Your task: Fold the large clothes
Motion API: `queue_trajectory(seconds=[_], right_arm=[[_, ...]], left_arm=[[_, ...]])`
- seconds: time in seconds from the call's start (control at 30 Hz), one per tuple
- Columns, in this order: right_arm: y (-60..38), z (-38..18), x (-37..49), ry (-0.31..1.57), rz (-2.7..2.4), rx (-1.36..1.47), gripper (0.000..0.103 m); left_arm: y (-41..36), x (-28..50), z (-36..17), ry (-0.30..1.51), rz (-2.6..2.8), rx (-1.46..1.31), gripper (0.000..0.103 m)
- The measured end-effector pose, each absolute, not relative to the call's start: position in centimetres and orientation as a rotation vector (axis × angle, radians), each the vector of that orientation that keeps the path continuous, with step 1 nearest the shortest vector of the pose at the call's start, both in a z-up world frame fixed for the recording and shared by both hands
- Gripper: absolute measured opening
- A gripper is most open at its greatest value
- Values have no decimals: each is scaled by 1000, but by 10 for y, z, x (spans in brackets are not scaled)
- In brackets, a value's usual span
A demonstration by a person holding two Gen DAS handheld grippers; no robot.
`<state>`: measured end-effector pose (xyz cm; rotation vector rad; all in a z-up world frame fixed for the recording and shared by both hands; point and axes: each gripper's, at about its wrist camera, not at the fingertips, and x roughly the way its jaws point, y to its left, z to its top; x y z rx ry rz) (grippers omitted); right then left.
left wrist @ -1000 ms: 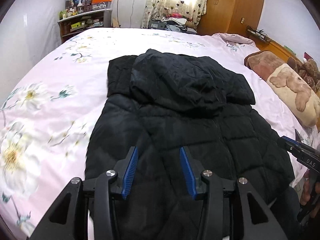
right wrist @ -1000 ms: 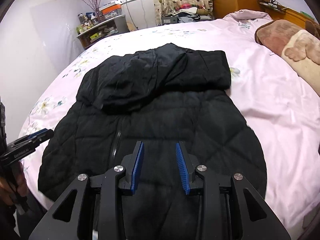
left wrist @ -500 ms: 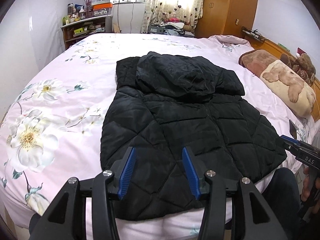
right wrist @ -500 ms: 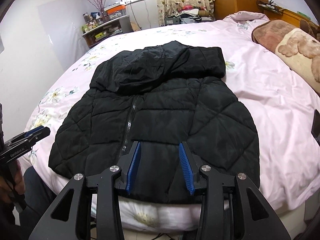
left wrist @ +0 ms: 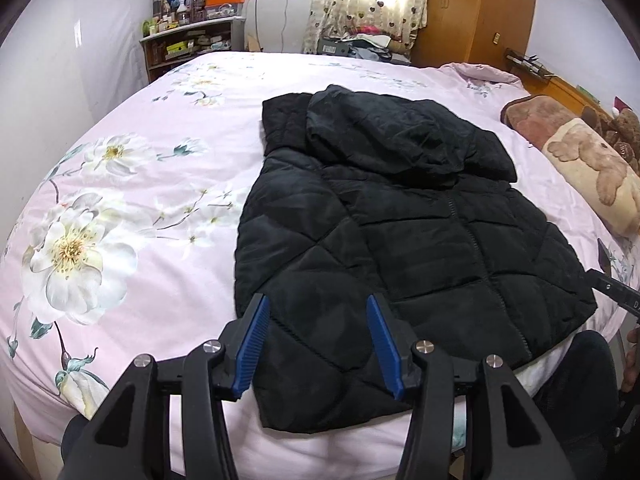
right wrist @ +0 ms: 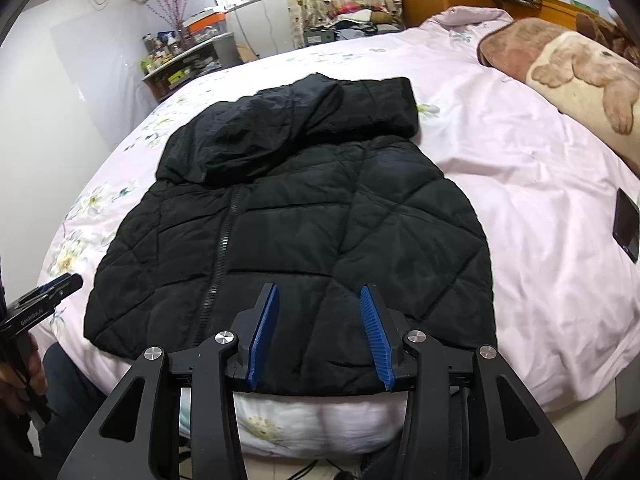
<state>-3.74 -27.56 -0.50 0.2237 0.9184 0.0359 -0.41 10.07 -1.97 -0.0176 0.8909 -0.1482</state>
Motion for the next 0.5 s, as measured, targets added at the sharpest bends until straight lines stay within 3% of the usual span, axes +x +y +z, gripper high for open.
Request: queue_trajectory(seconds=[0.1, 0.17, 0.4, 0.5], right_arm=[[-285, -9, -35, 930, 16, 232, 46], [-295, -14, -32, 941, 1, 244, 59], [-334, -26, -26, 961, -95, 289, 59], [-352, -34, -22, 981, -133, 303, 59]], left_arm=[[109, 1, -28, 904, -135, -25, 57], [114, 5, -36, 917, -123, -28, 57], [132, 16, -65, 988, -82, -39, 58], [137, 17, -75, 1007, -84, -51, 63]])
